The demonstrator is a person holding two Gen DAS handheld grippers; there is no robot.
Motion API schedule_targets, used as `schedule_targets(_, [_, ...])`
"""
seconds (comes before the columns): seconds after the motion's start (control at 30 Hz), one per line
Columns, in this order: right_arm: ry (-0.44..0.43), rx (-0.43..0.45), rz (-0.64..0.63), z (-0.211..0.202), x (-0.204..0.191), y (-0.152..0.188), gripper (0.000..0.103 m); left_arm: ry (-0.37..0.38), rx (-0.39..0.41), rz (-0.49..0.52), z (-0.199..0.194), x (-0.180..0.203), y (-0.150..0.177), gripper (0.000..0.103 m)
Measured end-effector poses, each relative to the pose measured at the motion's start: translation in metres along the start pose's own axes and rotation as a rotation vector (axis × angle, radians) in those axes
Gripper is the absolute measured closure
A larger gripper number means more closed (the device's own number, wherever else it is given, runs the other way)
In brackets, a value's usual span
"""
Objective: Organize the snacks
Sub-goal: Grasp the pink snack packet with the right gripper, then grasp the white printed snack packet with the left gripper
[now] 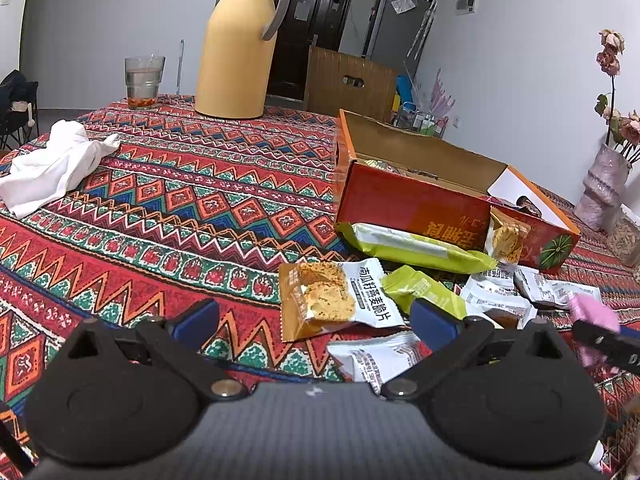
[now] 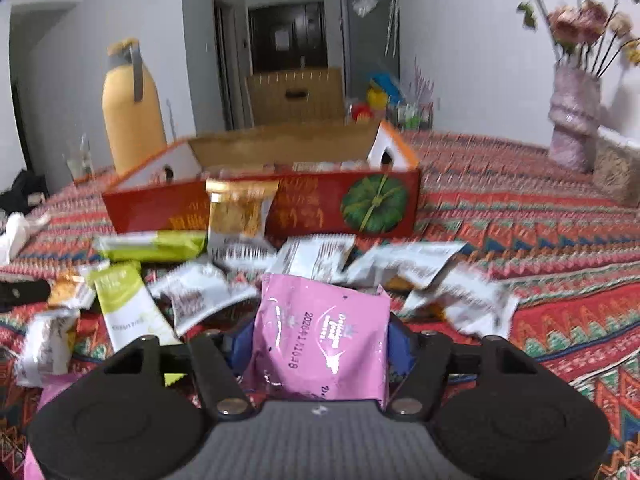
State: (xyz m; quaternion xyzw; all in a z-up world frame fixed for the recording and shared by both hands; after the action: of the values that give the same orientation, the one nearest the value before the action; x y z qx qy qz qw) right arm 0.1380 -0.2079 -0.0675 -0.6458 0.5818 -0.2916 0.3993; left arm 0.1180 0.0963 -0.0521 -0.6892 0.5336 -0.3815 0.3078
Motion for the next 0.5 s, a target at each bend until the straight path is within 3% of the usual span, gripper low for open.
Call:
schedule_targets(0.27, [0.023,0.074,0.044,-0.012,0.017,0.003,0.038,-0.017,-0.039,0.052,-0.007,0.017,-0.001,0.000])
schedule_targets(0.5, [-0.004,0.088,0.048,-0.012,0.016,0.009,0.038,-0.082,-0.120,0.109,0.000,0.041,0.008,0.000])
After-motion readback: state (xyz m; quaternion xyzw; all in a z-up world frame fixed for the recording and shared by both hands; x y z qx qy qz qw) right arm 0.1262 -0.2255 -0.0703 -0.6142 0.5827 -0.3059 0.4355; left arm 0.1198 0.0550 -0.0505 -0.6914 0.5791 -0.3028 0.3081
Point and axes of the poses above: each gripper's, at about its wrist camera, not at the fingertips, and z roughly the way its jaws point, x to its right, y to its underside, the point moved 1 cm from there along z, roughly the way its jaws point, and after that the axes turned 4 degrees about x, right-handed, at the moved point
